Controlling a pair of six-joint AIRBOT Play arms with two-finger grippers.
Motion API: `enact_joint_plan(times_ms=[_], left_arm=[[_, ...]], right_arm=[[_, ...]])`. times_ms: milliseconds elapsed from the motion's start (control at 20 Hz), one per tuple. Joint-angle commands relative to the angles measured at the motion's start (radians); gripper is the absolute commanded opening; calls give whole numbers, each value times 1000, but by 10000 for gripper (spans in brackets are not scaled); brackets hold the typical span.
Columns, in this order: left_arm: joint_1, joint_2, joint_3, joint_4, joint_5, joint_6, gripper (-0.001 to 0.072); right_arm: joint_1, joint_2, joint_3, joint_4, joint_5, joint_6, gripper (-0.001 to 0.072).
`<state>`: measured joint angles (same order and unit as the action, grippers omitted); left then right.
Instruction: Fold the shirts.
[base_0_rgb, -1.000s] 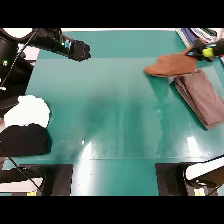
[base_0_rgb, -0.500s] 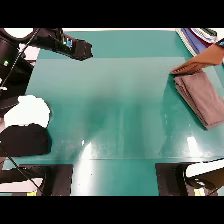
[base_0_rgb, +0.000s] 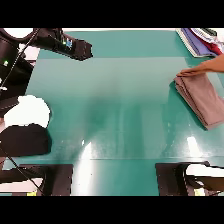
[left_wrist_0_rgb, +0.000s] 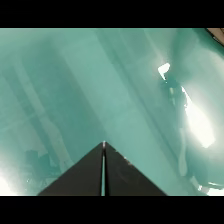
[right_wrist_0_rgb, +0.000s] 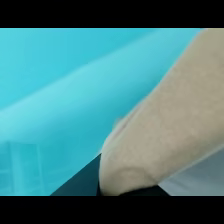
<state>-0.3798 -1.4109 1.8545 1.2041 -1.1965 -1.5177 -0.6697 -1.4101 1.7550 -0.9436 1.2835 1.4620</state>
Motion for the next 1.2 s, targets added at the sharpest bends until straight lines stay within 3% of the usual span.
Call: enact_joint_plan(times_ms=[0,200,300,450,500,650,800,950,1150], left_arm=[[0,0,0,0,-1,5,27],[0,0,0,0,-1,8,27],[0,0,0,0,-1,8,27],[0,0,0,0,0,8,27],[0,0,0,0,0,8,27],[0,0,0,0,1,8,27],[0,0,0,-1,3,7,27],[0,0,0,0,8,7,27],[3,0,0,7,9,7,27]], right_arm=[[-80,76,-152,-30,61,-31,21],[-138,114,-321,-262,108,-31,22],[-163,115,-388,-301,115,-31,50],[-193,114,-457,-316,116,-31,570],[-203,114,-468,-316,121,-31,663],[-249,115,-443,-280,161,-29,673],[-212,116,-332,-101,199,-31,670],[-46,146,-241,87,212,-31,662],[278,199,-201,77,114,-32,639]])
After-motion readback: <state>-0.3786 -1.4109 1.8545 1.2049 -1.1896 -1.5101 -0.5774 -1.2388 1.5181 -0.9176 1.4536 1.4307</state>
